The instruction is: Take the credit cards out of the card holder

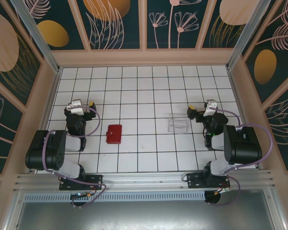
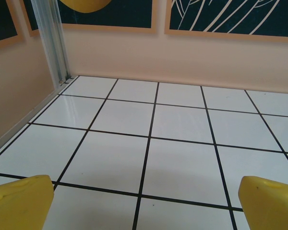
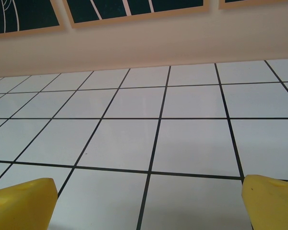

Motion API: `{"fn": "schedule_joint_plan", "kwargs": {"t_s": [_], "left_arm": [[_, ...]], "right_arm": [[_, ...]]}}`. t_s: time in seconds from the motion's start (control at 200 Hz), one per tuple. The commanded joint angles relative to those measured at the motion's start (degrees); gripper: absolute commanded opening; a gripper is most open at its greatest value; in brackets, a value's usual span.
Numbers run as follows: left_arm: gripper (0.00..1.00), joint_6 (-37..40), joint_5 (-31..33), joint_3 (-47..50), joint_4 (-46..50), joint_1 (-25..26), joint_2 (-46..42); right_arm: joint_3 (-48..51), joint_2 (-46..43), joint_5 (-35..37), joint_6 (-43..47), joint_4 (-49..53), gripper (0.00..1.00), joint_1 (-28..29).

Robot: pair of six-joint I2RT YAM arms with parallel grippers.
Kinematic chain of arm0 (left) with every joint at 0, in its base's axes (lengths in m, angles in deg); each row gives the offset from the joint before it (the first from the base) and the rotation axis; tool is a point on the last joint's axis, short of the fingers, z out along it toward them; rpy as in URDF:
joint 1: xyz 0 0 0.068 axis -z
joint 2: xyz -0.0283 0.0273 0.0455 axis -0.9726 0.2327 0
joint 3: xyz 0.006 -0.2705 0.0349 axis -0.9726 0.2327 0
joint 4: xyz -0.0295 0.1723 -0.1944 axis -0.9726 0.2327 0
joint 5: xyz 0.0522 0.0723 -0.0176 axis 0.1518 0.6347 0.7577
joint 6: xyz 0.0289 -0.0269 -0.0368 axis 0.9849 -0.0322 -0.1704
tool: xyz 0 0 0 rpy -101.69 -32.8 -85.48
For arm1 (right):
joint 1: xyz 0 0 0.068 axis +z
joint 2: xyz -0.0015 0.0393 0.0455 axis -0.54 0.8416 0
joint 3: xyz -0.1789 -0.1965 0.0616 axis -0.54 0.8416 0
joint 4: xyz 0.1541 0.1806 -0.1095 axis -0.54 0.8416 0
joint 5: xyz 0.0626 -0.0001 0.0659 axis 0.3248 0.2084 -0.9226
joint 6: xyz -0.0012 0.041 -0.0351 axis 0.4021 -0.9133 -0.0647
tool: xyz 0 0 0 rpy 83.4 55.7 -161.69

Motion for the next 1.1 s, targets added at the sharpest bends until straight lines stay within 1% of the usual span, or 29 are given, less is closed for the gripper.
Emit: {"fn": "schedule_joint_plan", "kwargs": {"t_s": [0.0, 0.576, 0.671, 0.751, 0.781, 0.906, 1.021, 1.096], "left_arm": [[0.99, 1.0, -1.0, 0.0, -2.3, 0.1, -0.1], [0.99, 1.0, -1.0, 0.1, -2.4, 0.2, -0.2], [0.98, 0.7, 0.1, -1.0, 0.2, 0.1, -1.1], [0.99, 1.0, 0.2, -3.8, 6.6, 0.3, -3.4], [0.99, 0.4, 1.2, -5.4, 11.0, 0.4, -4.5], [0.99, -4.1, 6.1, -12.0, 27.7, 0.7, -7.9], [0.99, -9.5, 6.5, -16.5, 40.4, 1.7, -11.3], [0.98, -13.4, 5.1, -19.2, 47.7, 2.7, -13.1]], "right_arm": [[0.2, 0.1, -1.6, 0.9, -2.8, 0.99, -0.8], [0.2, 0.1, -1.1, 0.9, -2.8, 0.99, -0.8], [-0.8, -0.9, 2.8, 0.3, -0.2, 0.99, -0.1], [-2.4, -2.7, 3.7, 0.4, 4.0, 0.99, 0.3], [-3.1, -3.4, 4.1, 0.3, 5.8, 0.99, 0.4], [-8.3, -7.6, 6.7, -1.8, 19.6, 0.98, 0.6], [-12.1, -12.6, 8.7, -3.4, 32.1, 0.95, 1.2], [-15.2, -16.0, 8.6, -4.5, 41.9, 0.91, 1.6]]}}
